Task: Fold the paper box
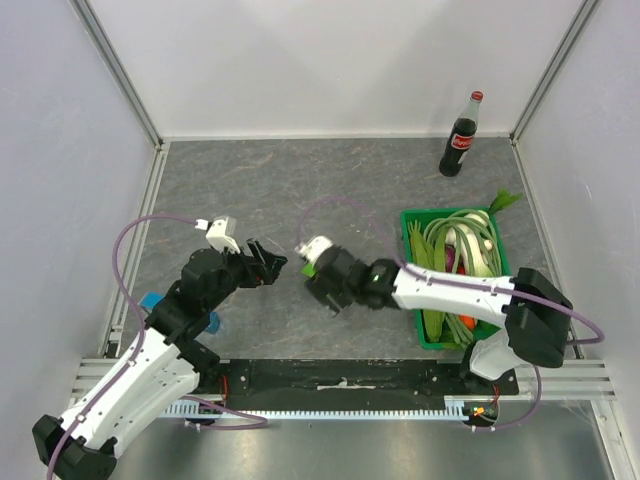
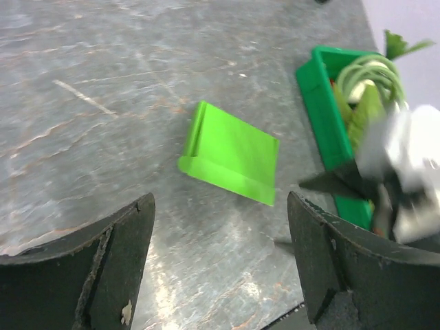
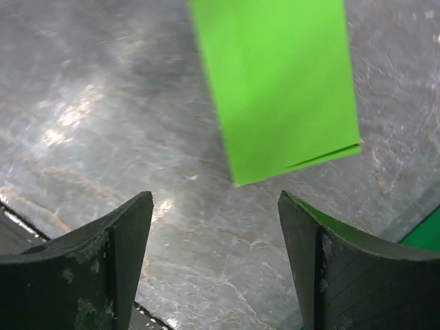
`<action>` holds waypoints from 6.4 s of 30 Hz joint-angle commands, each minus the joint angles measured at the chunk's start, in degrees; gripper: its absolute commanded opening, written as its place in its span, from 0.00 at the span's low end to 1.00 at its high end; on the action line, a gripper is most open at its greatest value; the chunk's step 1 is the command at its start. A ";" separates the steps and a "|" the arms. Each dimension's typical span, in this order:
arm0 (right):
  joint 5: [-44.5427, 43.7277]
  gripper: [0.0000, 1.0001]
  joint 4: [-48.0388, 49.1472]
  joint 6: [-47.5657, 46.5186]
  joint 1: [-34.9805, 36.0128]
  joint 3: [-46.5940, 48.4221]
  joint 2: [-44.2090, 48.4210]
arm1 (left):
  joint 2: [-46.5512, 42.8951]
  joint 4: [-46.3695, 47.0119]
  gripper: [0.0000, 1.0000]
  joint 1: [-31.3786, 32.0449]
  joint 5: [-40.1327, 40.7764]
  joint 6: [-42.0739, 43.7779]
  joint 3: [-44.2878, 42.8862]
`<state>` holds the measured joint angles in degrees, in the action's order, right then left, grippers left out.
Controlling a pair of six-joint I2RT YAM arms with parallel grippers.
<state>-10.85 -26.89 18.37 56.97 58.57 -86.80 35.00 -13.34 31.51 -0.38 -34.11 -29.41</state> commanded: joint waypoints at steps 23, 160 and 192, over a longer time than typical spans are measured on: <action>14.24 0.59 16.87 31.99 -19.08 -13.65 6.22 | 42.40 5.35 0.90 -11.90 -28.70 4.75 -16.90; 28.25 0.22 -24.96 -43.42 -21.11 36.62 -28.33 | 49.98 46.39 0.48 -14.28 -37.58 23.57 -11.99; 26.59 0.20 -24.87 -42.28 -20.14 36.80 -28.42 | 51.92 42.71 0.11 -9.71 -28.71 24.00 -13.92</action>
<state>16.51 -51.55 -24.05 36.16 93.38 -114.43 89.73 29.28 20.97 -31.29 -11.25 -40.77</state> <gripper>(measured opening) 0.339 0.122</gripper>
